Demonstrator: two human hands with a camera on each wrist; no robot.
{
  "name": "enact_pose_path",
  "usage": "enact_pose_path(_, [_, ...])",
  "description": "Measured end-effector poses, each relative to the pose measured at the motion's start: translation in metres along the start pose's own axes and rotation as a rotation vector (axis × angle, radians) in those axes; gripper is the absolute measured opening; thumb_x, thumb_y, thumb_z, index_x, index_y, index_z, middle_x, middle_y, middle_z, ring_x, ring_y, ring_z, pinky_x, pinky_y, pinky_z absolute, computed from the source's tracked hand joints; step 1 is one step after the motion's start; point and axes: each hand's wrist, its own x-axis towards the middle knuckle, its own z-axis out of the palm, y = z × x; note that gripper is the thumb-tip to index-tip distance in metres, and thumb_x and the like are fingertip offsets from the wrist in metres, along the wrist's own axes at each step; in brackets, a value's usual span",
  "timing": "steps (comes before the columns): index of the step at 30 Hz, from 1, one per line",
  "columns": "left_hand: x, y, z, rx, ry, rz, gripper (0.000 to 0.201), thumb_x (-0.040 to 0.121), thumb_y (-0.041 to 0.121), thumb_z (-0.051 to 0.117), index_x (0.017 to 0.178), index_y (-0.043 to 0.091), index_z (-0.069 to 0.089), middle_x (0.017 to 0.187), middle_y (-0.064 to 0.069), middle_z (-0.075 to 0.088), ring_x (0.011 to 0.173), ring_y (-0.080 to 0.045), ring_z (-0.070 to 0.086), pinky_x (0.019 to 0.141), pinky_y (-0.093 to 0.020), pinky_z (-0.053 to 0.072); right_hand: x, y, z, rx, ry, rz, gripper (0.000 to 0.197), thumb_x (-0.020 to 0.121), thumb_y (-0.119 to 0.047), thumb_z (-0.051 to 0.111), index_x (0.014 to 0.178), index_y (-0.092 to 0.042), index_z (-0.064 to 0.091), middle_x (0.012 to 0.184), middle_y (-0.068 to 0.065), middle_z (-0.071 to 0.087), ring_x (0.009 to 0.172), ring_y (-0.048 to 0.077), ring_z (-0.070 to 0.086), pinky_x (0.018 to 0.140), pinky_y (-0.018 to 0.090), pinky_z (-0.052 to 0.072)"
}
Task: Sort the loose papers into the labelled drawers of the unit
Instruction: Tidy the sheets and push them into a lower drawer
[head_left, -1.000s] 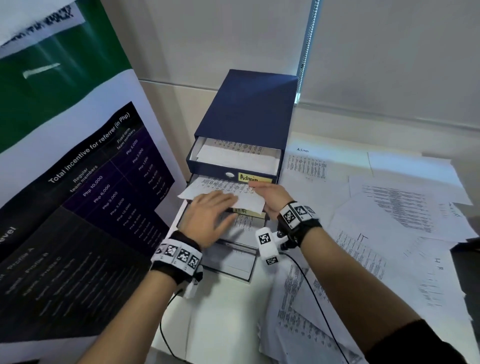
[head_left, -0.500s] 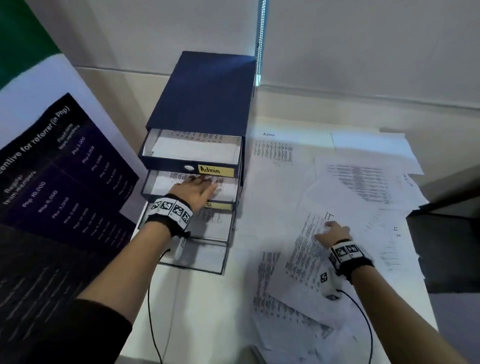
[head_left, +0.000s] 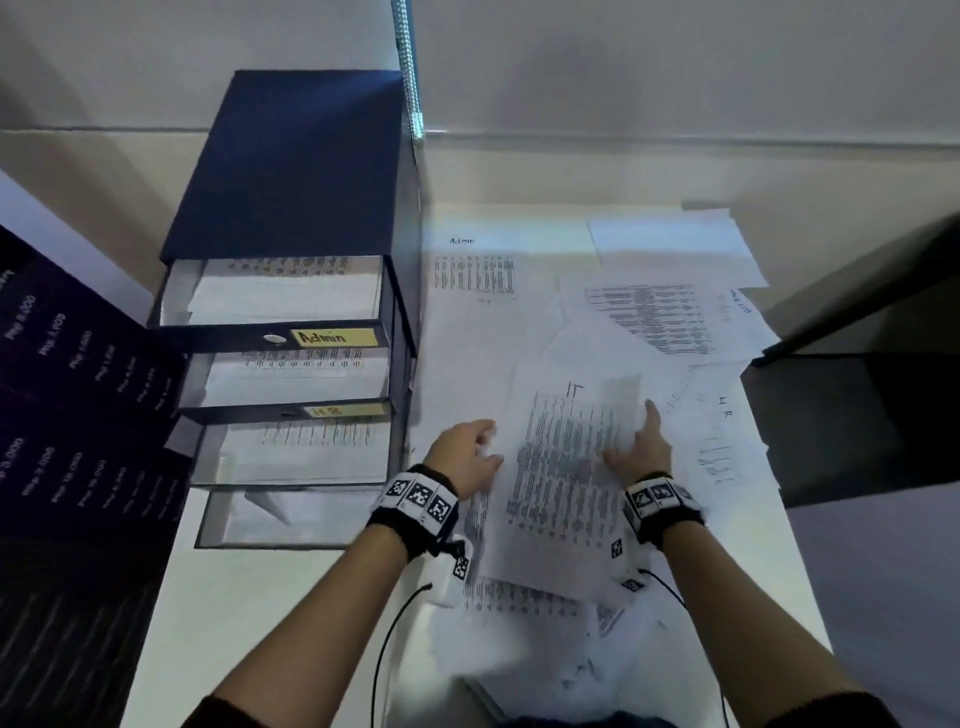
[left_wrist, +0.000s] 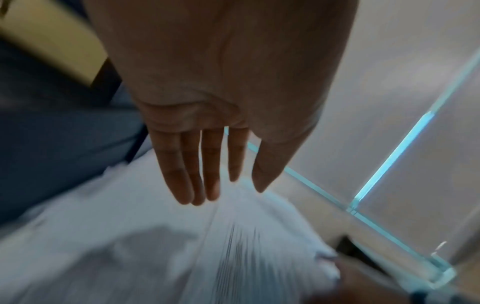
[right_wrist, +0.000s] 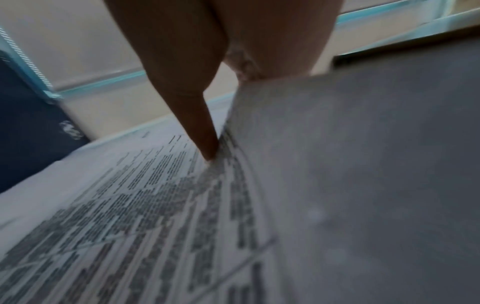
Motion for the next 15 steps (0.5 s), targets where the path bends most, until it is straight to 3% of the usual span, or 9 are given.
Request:
enact_pose_path(1, [0.008, -0.010, 0.013, 0.009, -0.043, -0.072, 0.038, 0.093, 0.028, 0.064, 0.128, 0.017, 0.054, 0.118, -0.006, 0.061, 0.112, -0.026, 0.059, 0.100, -0.036, 0.047, -0.001, -0.003, -0.004, 0.026, -0.016, -0.084, 0.085, 0.083, -0.009, 0.073, 0.152, -0.015, 0.024, 0.099, 0.018, 0.070, 0.090, 0.032, 0.068, 0.073, 0.035, 0.056])
enact_pose_path(3, [0.015, -0.024, 0.029, -0.012, -0.052, -0.133, 0.039, 0.091, 0.040, 0.066, 0.109, 0.012, 0.047, 0.106, -0.010, 0.056, 0.103, -0.030, 0.058, 0.094, -0.042, 0.047, -0.002, -0.016, -0.020, 0.050, -0.081, -0.232, 0.056, 0.084, -0.013, 0.074, 0.135, -0.011, 0.053, 0.088, 0.009, 0.072, 0.081, 0.024, 0.069, 0.066, 0.022, 0.053])
enact_pose_path(4, [0.016, -0.029, 0.035, -0.073, -0.031, -0.149, 0.053, 0.088, 0.049, 0.067, 0.115, 0.008, 0.047, 0.112, -0.014, 0.057, 0.107, -0.031, 0.058, 0.096, -0.043, 0.047, -0.005, -0.026, -0.031, 0.046, -0.113, -0.314, 0.037, 0.084, -0.016, 0.074, 0.120, -0.009, 0.065, 0.084, 0.002, 0.072, 0.080, 0.017, 0.071, 0.064, 0.015, 0.052])
enact_pose_path(5, [0.014, -0.031, 0.037, -0.196, -0.012, -0.182, 0.075, 0.083, 0.059, 0.068, 0.132, 0.007, 0.044, 0.129, -0.015, 0.055, 0.120, -0.032, 0.055, 0.103, -0.043, 0.045, -0.010, -0.038, -0.042, 0.060, -0.152, -0.394, 0.024, 0.085, -0.018, 0.074, 0.107, -0.009, 0.072, 0.081, -0.004, 0.072, 0.078, 0.007, 0.070, 0.064, 0.012, 0.052])
enact_pose_path(7, [0.009, -0.030, 0.038, -0.438, 0.013, -0.203, 0.113, 0.069, 0.079, 0.067, 0.154, 0.015, 0.029, 0.157, -0.004, 0.036, 0.143, -0.022, 0.038, 0.118, -0.040, 0.033, -0.023, -0.062, -0.062, 0.180, -0.242, -0.491, 0.015, 0.087, -0.017, 0.072, 0.098, -0.007, 0.074, 0.081, -0.010, 0.072, 0.072, -0.006, 0.067, 0.065, 0.012, 0.053])
enact_pose_path(8, [0.009, -0.032, 0.040, -0.530, 0.016, -0.179, 0.123, 0.060, 0.087, 0.064, 0.156, 0.020, 0.026, 0.161, 0.001, 0.030, 0.146, -0.017, 0.033, 0.120, -0.040, 0.030, -0.032, -0.074, -0.069, 0.293, -0.296, -0.508, 0.013, 0.087, -0.015, 0.071, 0.097, -0.007, 0.073, 0.083, -0.010, 0.073, 0.074, -0.004, 0.068, 0.068, 0.015, 0.054])
enact_pose_path(10, [-0.003, -0.022, 0.030, -0.642, 0.013, -0.124, 0.124, 0.054, 0.092, 0.062, 0.153, 0.024, 0.034, 0.157, 0.004, 0.038, 0.142, -0.013, 0.037, 0.119, -0.038, 0.031, -0.049, -0.092, -0.079, 0.527, -0.405, -0.485, 0.015, 0.086, -0.017, 0.068, 0.097, -0.009, 0.072, 0.090, 0.001, 0.076, 0.085, 0.013, 0.071, 0.076, 0.027, 0.057])
enact_pose_path(13, [-0.027, -0.017, 0.015, -0.754, -0.015, -0.073, 0.080, 0.083, 0.068, 0.061, 0.144, 0.019, 0.044, 0.131, 0.016, 0.049, 0.123, -0.006, 0.047, 0.106, -0.027, 0.036, -0.064, -0.107, -0.076, 0.752, -0.561, -0.386, 0.030, 0.087, -0.021, 0.070, 0.112, -0.005, 0.068, 0.112, 0.022, 0.069, 0.101, 0.037, 0.065, 0.089, 0.047, 0.049])
enact_pose_path(15, [-0.043, -0.025, 0.006, -0.768, 0.017, -0.086, 0.073, 0.084, 0.068, 0.062, 0.137, 0.020, 0.051, 0.121, 0.013, 0.049, 0.115, -0.010, 0.049, 0.103, -0.035, 0.040, -0.072, -0.114, -0.066, 0.784, -0.603, -0.326, 0.035, 0.088, -0.022, 0.071, 0.120, -0.010, 0.065, 0.113, 0.024, 0.068, 0.096, 0.039, 0.059, 0.087, 0.049, 0.041])
